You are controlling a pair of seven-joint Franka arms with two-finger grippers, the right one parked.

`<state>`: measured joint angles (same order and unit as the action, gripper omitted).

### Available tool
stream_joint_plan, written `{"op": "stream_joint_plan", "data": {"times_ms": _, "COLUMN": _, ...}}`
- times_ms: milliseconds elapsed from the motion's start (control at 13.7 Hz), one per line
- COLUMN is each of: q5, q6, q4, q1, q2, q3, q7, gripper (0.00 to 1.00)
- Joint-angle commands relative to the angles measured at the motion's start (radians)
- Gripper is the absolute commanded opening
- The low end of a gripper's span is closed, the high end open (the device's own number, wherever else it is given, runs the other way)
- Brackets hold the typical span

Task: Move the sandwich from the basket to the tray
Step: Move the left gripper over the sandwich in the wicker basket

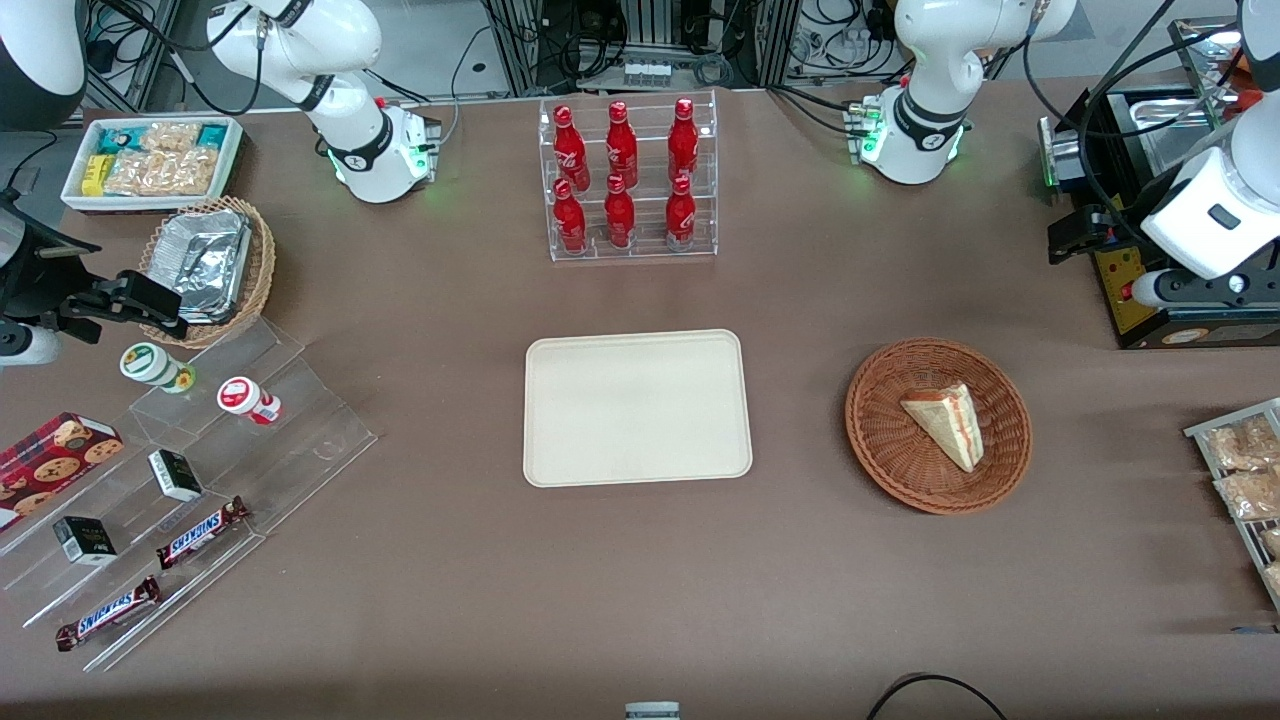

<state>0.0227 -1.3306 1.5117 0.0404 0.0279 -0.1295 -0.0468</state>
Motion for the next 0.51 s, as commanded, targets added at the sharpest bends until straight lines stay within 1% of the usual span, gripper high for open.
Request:
{"op": "stream_joint_plan", "data": {"times_ms": 0, "q5": 0.0, "q6": -0.025, "q4": 0.004, "q1": -0.007, "q2": -0.01, "q3": 0.002, "q7": 0.012, "gripper": 1.0}}
{"op": "stream_joint_plan", "data": {"times_ms": 146, "q5": 0.003, "q6": -0.07, "q4": 0.024, "q1": -0.007, "q2": 0.0, "q3": 0.001, "q7": 0.01, "gripper": 1.0}}
{"op": "stream_joint_plan", "data": {"times_ms": 438, "q5": -0.003, "q6": -0.185, "q4": 0.139, "q1": -0.008, "q2": 0.001, "q3": -0.002, "q7": 0.008, "gripper": 1.0}}
